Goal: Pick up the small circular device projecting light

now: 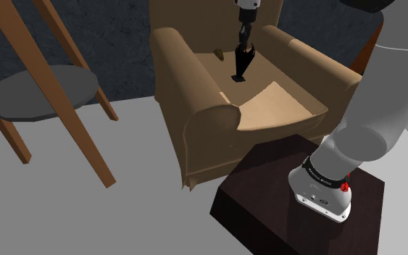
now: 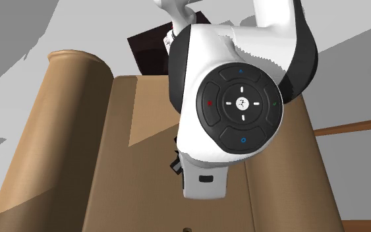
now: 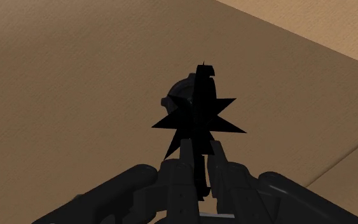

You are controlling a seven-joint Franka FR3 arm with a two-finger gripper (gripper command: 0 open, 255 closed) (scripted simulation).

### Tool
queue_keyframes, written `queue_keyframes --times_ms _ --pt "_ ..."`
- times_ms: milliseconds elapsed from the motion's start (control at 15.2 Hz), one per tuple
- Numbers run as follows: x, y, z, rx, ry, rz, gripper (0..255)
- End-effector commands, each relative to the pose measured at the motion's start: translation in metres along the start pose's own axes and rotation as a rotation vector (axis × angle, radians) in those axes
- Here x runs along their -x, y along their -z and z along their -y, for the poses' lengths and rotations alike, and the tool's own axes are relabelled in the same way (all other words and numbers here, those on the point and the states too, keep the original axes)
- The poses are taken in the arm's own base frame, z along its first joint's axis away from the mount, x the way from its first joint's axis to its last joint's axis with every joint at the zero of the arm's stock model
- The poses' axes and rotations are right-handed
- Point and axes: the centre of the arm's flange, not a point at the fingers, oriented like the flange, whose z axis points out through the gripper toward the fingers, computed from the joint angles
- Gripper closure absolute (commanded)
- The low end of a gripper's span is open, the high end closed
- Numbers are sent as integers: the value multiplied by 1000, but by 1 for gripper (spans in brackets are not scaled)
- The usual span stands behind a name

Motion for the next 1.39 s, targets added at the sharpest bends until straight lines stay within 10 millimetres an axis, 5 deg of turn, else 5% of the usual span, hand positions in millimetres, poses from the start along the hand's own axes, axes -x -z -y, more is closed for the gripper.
queue_keyframes --times_ms 0,330,1320 --pt "0 0 0 0 0 0 255" --pt "0 -1 1 0 0 0 255" --pt "8 78 1 0 0 0 255"
